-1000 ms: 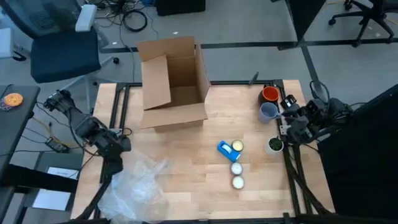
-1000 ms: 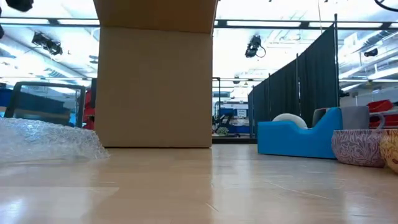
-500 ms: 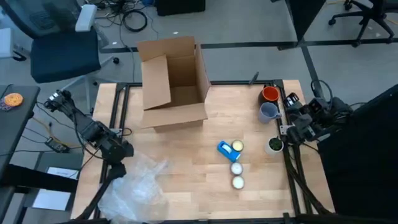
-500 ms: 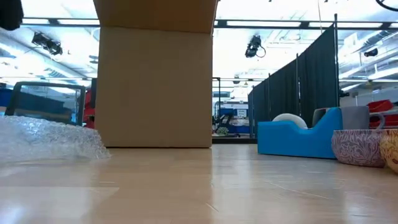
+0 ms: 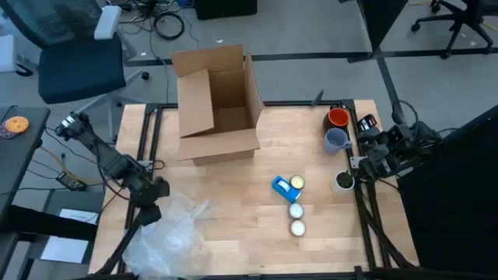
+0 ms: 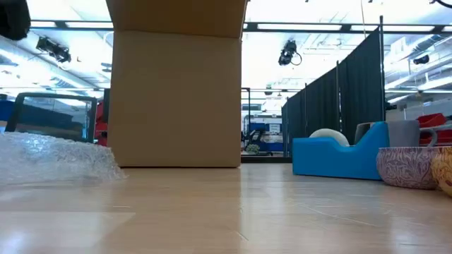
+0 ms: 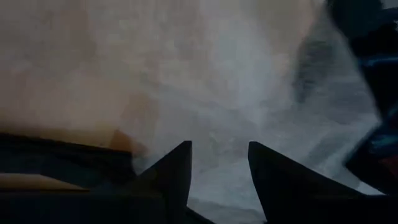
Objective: Wrap mug
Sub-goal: Wrap the blue mug with the bubble wrap
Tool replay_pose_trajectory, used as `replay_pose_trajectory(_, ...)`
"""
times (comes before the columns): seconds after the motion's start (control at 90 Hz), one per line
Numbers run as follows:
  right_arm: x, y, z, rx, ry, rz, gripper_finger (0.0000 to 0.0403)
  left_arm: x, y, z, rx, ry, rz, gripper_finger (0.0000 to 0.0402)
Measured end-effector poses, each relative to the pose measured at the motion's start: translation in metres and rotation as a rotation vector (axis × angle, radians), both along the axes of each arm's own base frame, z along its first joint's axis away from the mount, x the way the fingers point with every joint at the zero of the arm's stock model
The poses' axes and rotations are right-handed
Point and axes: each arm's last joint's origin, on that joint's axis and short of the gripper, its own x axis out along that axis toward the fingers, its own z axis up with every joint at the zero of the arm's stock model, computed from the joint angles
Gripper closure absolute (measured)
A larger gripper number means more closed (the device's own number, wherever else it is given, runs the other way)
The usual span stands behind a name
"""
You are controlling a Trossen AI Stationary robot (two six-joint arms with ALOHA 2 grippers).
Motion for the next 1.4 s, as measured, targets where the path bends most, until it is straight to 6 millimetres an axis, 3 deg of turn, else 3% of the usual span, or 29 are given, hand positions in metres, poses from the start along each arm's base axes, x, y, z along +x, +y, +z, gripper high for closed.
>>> replay_pose_trajectory(0.256, 0.006, 0.002, -0.002, -0.014, 0.036, -0.001, 0.0331, 0.011, -0.010, -0.017, -0.070, -0.072, -0.053, 0.0280)
replay_pose_trajectory(0.422, 0.017, 0.006, -0.004, -0.033, 0.088, -0.002, 0.0331, 0.020, -0.018, -0.014, -0.114, -0.215, -0.130, 0.0360)
replay_pose_trajectory(0.5, 0.026, 0.009, -0.006, -0.068, 0.126, -0.016, 0.0331, 0.023, -0.020, -0.013, -0.116, -0.254, -0.154, 0.0391)
replay_pose_trajectory(0.7, 0.063, 0.022, -0.017, -0.144, 0.277, -0.024, 0.0331, 0.029, -0.022, -0.012, -0.063, -0.373, -0.172, 0.0401)
replay_pose_trajectory(0.856, 0.095, 0.032, -0.025, -0.217, 0.311, -0.062, 0.0331, 0.042, -0.019, 0.008, 0.080, -0.636, -0.188, 0.0401)
replay_pose_trajectory(1.011, 0.116, 0.036, -0.024, -0.268, 0.228, -0.134, 0.0331, 0.056, -0.008, 0.032, 0.401, -0.883, -0.174, 0.0402)
replay_pose_trajectory(1.233, 0.143, 0.035, 0.001, -0.233, 0.232, -0.168, 0.0331, 0.074, 0.010, 0.081, 0.880, -1.200, -0.103, 0.0401)
replay_pose_trajectory(1.4, 0.177, 0.039, 0.008, -0.257, 0.381, -0.188, 0.0331, 0.080, 0.015, 0.111, 0.991, -1.390, -0.079, 0.0402)
